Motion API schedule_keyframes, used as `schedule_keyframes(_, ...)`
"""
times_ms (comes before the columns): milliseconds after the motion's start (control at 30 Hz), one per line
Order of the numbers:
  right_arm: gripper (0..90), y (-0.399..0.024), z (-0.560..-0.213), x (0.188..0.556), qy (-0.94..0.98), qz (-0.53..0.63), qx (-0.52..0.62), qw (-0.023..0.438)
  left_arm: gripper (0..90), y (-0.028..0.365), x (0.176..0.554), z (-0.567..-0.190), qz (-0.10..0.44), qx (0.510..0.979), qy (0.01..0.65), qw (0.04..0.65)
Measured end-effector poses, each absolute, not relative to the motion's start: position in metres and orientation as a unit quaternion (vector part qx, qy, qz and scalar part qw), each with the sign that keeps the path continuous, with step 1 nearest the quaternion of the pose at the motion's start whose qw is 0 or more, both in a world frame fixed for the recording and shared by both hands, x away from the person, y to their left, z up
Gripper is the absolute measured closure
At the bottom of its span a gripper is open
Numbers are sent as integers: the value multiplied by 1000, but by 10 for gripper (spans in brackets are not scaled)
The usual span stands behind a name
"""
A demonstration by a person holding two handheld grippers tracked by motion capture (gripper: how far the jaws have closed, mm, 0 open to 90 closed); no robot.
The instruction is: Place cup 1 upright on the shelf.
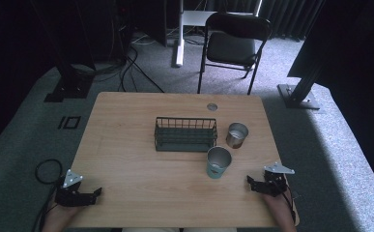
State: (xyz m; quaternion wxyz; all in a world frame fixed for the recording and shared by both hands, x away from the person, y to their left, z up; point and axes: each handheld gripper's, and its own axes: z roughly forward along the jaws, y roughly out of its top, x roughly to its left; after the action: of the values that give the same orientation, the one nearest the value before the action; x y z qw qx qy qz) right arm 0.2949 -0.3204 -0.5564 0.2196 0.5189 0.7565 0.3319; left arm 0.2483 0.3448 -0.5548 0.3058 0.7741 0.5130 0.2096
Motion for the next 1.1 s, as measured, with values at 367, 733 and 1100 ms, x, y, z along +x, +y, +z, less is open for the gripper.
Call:
schedule_keyframes(367, 143, -320, -556, 295, 757, 332, 519, 220, 15, 346, 247, -555, 212, 771, 517, 306)
schedule_keyframes(733, 142, -320, -556, 295, 757, 332, 519, 220, 21, 346, 247, -553, 207, 774, 514, 306)
schedule_keyframes(1100, 142, -320, -556, 295, 757, 331, 519, 220, 21, 336, 247, -545, 210, 782, 487, 327)
